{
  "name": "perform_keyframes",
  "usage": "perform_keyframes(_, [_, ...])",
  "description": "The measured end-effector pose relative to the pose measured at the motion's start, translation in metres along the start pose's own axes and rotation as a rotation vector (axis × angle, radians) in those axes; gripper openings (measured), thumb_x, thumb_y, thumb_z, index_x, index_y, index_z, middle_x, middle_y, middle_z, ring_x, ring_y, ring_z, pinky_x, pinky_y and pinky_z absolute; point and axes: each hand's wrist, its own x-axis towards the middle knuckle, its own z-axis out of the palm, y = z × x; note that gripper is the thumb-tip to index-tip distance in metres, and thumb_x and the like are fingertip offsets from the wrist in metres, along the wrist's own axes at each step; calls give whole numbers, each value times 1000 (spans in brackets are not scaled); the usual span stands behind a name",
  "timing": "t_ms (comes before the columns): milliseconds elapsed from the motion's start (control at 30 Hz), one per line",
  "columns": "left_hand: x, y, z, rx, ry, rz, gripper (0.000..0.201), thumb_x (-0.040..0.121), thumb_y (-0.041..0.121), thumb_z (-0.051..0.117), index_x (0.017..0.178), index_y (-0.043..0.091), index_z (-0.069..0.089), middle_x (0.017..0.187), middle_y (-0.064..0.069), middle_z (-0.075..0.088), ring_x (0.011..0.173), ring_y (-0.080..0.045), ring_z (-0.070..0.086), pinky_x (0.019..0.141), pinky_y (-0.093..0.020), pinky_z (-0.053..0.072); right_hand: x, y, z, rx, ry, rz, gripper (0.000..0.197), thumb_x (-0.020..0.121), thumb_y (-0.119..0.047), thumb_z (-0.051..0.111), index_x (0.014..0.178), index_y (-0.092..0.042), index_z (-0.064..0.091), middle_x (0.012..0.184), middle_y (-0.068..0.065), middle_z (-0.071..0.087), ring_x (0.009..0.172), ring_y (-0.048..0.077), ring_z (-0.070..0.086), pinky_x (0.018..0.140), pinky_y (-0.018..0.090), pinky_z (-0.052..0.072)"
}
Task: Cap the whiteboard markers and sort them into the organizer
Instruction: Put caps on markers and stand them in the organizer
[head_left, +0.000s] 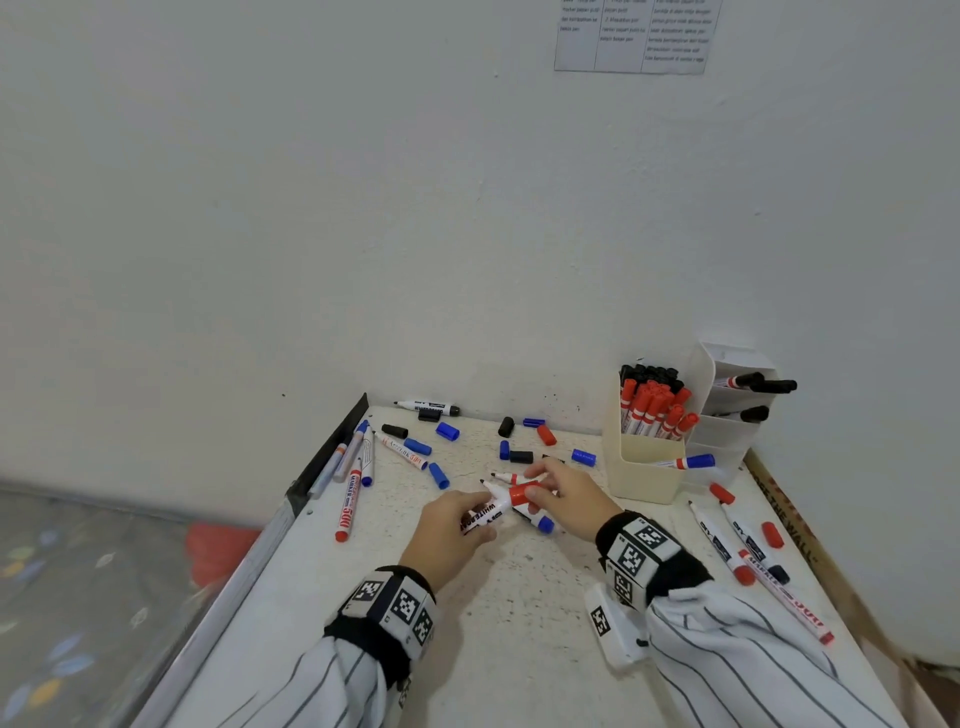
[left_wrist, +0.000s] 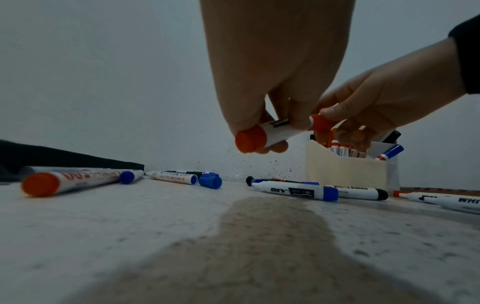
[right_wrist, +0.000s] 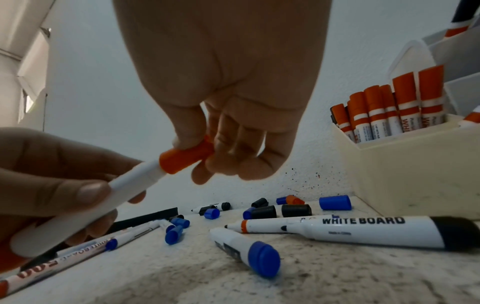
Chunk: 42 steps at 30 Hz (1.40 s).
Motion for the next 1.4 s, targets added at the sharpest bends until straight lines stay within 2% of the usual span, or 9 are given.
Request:
perform_keyframes(100, [-11,3,-5,-4,-19,6,41,87,25,63,126,22,56,113,3,60,89,-4,48,78,-13,35,-11,-2,4,5,42,-72,19,97,-20,42,110,-17,55,94,-1,59,86,10,54,75,20,39])
perform_keyframes(267, [-27,3,-6,6,-29,-8,37,93,30,53,130,26,53,112,0,60,91,-7,48,81,-18,32,-28,-4,11,18,47,-162,26,92,-4,48,110,-20,56,97,-15,54,77,-7,46,71,8,34])
perform_keyframes(433, [-39,6,-12,11,-27,19,36,93,27,52,130,26,53,108,-2,60,90,-10,49,79,-19,33,-36,-4,15,100,69,-125,23,93,-13,50,115,-19,54,103,-8,59,81,2,52,73,13,37])
perform_keyframes(633, [-46,8,-14,-52,-51,1,38,91,27,56,129,26,54,119,5,62,92,-4,51,82,-16,35,-47,0,22,107,111,-172,19,92,-10,51,100,-26,55,98,-11,58,76,-4,47,70,11,35])
perform_keyframes(867, [-51,5,-10,-24,-59,-13,33,91,27,57,124,26,59,108,4,67,91,-9,57,82,-20,43,-59,6,32,208,203,-264,40,83,6,57,84,-34,56,104,-11,57,103,9,57,93,19,46])
perform_keyframes(967, [-54,4,-8,-52,-86,14,32,91,28,56,123,25,60,109,5,67,88,-5,55,79,-17,40,-61,5,33,237,229,-276,33,84,1,58,83,-32,57,99,-8,58,98,11,59,89,21,48])
perform_keyframes(1100, [-57,5,-6,-93,-78,30,32,91,27,57,123,25,60,110,6,67,91,-6,57,76,-12,41,-61,5,31,303,198,-178,33,86,-2,59,103,-28,52,102,-8,61,95,7,62,84,20,51])
perform_keyframes(1200, [-57,5,-6,-111,-56,24,33,91,26,58,123,24,60,106,7,66,86,-2,55,70,-4,36,-62,4,31,300,210,-154,26,85,-4,61,98,-26,55,100,-7,62,94,9,62,86,21,51])
perform_keyframes(1400, [-58,6,-4,-135,-60,21,31,92,29,56,122,23,61,91,9,64,72,2,53,62,-9,37,-66,4,31,455,209,-132,23,87,-1,56,99,-20,57,98,4,66,85,7,65,74,15,53])
